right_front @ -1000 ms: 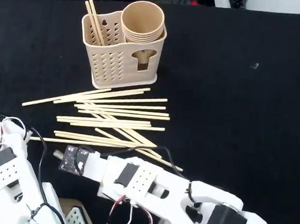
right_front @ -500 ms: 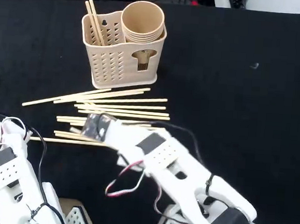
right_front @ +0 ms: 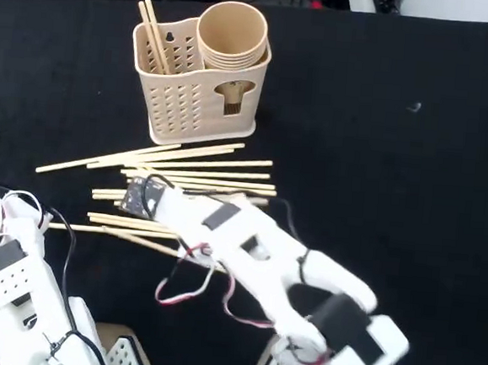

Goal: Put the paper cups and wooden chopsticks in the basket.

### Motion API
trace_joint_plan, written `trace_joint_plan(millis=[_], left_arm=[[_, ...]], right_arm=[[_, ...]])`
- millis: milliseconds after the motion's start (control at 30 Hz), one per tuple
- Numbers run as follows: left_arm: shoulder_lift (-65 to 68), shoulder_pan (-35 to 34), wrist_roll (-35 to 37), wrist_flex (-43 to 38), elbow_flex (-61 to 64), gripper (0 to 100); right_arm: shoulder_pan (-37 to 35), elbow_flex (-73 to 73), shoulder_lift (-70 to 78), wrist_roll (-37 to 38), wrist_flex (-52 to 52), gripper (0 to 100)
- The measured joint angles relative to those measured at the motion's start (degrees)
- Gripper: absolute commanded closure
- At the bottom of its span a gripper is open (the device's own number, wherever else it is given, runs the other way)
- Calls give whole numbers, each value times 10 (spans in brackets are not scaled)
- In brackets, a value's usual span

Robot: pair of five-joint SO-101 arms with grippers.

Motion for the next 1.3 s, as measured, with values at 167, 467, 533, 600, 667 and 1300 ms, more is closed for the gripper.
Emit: trace_joint_plan(millis=[167,467,533,600,667,1300], left_arm=[[0,0,0,0,0,970],[0,0,0,0,0,970],[0,0,0,0,0,970],[0,0,0,0,0,970],[0,0,0,0,0,970],[0,0,0,0,0,970]], right_arm=[[0,-44,45,-2,5,857],[-1,-69,33,-3,17,988],[-2,-69,14,-4,39,988],[-2,-66,-6,-4,69,988],[-2,-66,-33,-4,105,988],[38,-40,-64,-4,-16,802]])
